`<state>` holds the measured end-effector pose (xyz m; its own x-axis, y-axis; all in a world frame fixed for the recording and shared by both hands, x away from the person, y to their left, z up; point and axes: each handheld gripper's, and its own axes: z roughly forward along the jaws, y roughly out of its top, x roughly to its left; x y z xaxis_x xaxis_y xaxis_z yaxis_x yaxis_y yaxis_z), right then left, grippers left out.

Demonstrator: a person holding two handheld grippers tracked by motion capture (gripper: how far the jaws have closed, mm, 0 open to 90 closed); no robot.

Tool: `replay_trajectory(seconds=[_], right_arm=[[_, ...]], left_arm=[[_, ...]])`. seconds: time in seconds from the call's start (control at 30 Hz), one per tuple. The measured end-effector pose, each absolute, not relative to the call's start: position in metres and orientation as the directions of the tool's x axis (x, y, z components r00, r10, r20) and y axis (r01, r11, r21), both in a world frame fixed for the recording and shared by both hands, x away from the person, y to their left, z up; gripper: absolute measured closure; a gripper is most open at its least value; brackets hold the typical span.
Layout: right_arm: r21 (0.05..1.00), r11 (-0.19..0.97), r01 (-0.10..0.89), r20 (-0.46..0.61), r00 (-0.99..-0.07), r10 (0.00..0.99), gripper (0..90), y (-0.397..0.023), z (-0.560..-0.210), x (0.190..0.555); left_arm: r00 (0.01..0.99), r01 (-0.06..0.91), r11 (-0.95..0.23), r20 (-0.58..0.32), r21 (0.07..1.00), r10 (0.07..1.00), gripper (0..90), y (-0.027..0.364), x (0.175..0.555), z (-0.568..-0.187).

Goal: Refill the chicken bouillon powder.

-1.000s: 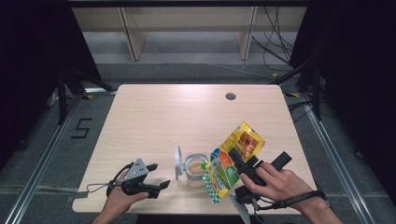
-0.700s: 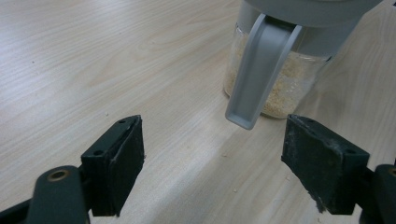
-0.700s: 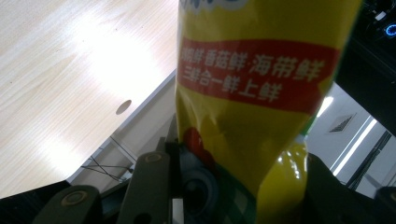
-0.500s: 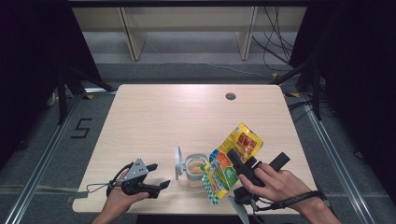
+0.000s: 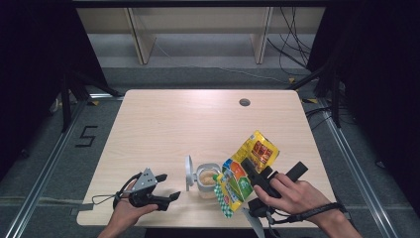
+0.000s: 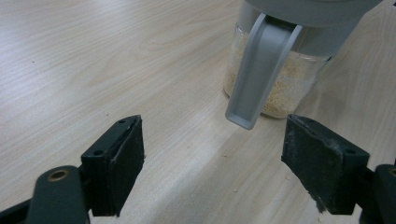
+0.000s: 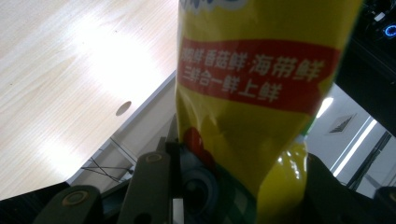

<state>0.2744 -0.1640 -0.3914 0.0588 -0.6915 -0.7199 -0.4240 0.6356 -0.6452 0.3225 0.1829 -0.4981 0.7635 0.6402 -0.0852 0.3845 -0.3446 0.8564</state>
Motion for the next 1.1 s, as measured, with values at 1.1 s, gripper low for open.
replay_trajectory(seconds=[1.1], right_arm=[[-0.645,0.638,-0.42,-0.72,0.057,-0.691,66.4,-0.1656,-0.391,0.2756]], left_arm=[[0.763,0.385,-0.345,-0.085,0.856,0.641,20.4,0.183,0.3225,-0.4981]])
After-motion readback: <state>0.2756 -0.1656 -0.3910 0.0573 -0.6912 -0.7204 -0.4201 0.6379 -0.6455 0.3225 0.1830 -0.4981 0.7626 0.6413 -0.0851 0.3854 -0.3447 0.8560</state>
